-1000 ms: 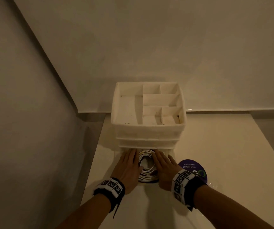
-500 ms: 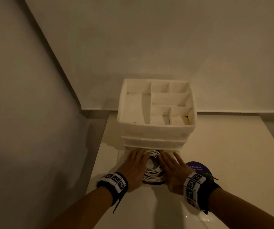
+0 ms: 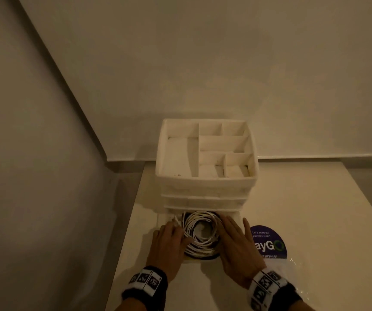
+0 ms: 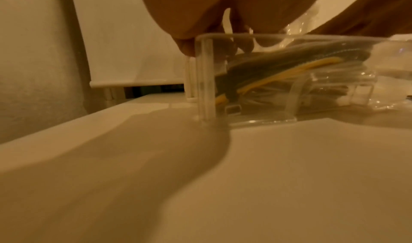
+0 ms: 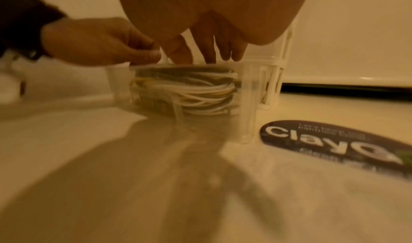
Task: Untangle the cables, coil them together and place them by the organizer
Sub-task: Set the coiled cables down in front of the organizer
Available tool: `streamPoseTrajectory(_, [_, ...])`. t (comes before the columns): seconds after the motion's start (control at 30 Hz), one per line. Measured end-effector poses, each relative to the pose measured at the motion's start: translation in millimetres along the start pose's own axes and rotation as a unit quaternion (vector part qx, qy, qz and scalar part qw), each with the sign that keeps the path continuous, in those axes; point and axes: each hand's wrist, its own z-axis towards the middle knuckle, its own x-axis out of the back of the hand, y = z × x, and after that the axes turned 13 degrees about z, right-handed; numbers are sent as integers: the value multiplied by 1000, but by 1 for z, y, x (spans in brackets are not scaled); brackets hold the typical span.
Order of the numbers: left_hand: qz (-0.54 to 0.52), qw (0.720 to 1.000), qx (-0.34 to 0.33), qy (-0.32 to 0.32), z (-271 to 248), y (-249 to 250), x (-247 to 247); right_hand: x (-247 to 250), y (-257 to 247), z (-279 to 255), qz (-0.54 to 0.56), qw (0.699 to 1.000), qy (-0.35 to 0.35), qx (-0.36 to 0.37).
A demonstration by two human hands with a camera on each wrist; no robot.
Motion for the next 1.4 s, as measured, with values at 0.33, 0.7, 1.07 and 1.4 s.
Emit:
streamPoseTrajectory(0.33, [-175,981,84,-29,-5,-2,4,24,22,23,340,860,108,-364])
streamPoseTrajectory(0.7, [-105,976,117,-151,13,17,8,23,23,38,305,871,-123,-364])
streamPoseTrajectory(1.07, [-53,968,141,-199,24,27,5,11,15,31,318,880,-57,-348])
streamPoseTrajectory(1.4, [-77,981,35,-175,7,0,12,24,11,6,339,899,-51,-271])
